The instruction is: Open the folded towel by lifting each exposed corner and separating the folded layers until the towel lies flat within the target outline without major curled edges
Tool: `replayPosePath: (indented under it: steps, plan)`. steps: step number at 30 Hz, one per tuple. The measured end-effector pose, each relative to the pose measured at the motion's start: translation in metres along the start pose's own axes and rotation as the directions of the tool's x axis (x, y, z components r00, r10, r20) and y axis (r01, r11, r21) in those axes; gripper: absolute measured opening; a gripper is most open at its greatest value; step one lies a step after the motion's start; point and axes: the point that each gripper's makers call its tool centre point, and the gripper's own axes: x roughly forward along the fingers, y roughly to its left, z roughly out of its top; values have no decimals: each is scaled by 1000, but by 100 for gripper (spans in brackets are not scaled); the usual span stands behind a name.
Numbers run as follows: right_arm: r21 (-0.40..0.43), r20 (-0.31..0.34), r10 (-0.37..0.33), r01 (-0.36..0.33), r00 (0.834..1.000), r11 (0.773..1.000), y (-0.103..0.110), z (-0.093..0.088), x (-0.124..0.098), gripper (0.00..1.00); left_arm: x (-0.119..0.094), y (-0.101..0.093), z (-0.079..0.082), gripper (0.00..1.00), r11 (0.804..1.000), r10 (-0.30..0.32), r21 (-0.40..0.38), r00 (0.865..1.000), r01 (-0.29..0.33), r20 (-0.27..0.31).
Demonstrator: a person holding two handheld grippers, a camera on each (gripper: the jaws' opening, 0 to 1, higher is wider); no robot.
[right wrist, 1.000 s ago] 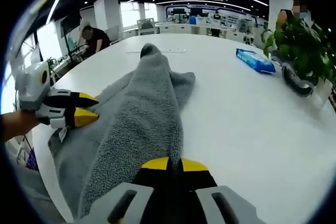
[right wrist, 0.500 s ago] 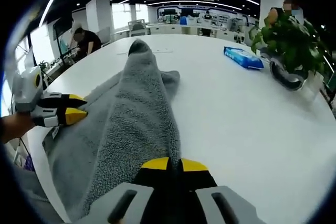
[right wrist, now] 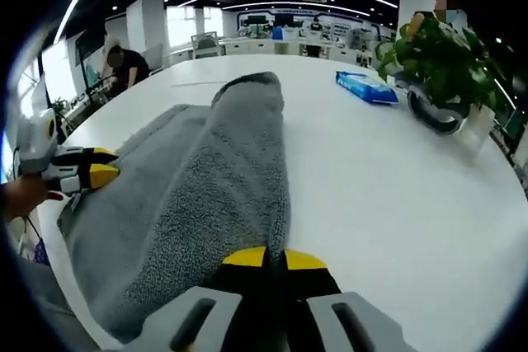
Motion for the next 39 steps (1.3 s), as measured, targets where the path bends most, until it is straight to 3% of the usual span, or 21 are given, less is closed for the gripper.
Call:
replayPosePath:
  steps: [12,22,25,27,32,39]
  plan:
    - [-14,-3,-20,20,1000,1000,0,-3,-3,2,-15,24,-8,22,997,64,-41,998,-63,12]
    - [-20,-3,-20,20,1000,1000,6,-4,-4,2,-20,31,-11,21,997,65,-37,998,-64,11]
    - [12,-7,0,0,1000,1000,9,-5,-5,5,-22,36,-12,21,997,69,-35,998,-69,11]
    - [40,3,4,-4,1000,999,9,-4,-7,9,-25,41,-14,21,997,73,-35,997,-73,9]
    - [4,92,42,-42,995,999,17,13,-15,13,-33,58,-19,21,994,103,-34,995,-103,1]
    - [22,117,75,-78,990,997,23,16,-24,13,-41,80,-23,21,991,129,-44,992,-129,-7]
